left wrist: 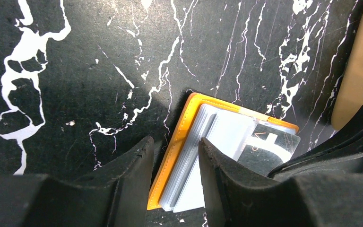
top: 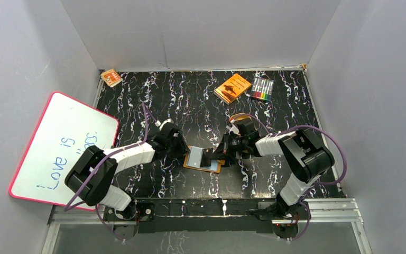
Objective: Put the credit cards into the card holder
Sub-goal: Insert the credit card into the card holder.
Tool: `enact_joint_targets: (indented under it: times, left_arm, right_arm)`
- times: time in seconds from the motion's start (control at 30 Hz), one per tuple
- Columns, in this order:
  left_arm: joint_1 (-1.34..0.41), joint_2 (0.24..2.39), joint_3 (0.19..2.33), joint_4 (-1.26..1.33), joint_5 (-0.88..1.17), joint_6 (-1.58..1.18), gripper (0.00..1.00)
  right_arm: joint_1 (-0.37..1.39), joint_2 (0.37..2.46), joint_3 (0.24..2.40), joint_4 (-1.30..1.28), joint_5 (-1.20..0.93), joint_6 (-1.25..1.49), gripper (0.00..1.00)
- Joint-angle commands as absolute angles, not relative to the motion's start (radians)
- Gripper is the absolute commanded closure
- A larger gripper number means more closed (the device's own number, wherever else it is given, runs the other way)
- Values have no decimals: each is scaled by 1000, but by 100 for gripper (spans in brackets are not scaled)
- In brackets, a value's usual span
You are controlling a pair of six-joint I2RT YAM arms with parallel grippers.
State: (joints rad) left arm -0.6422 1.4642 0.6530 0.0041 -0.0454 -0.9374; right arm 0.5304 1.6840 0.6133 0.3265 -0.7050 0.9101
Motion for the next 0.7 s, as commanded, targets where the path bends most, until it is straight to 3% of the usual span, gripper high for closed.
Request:
enact_joint_targets:
  times: [0.0, 0.43, 0.67]
  left_arm:
    - [-641, 1492, 595, -83, -23, -944, 61]
    - [-641, 1486, 571, -66, -5, -961, 62]
    - [-641, 1471, 569, -83, -23, -953, 62]
  right_arm:
    - [531, 1679, 583, 377, -666, 952, 100]
    - [573, 1686, 569, 417, -587, 993, 100]
    - [572, 1659, 594, 284, -519, 894, 100]
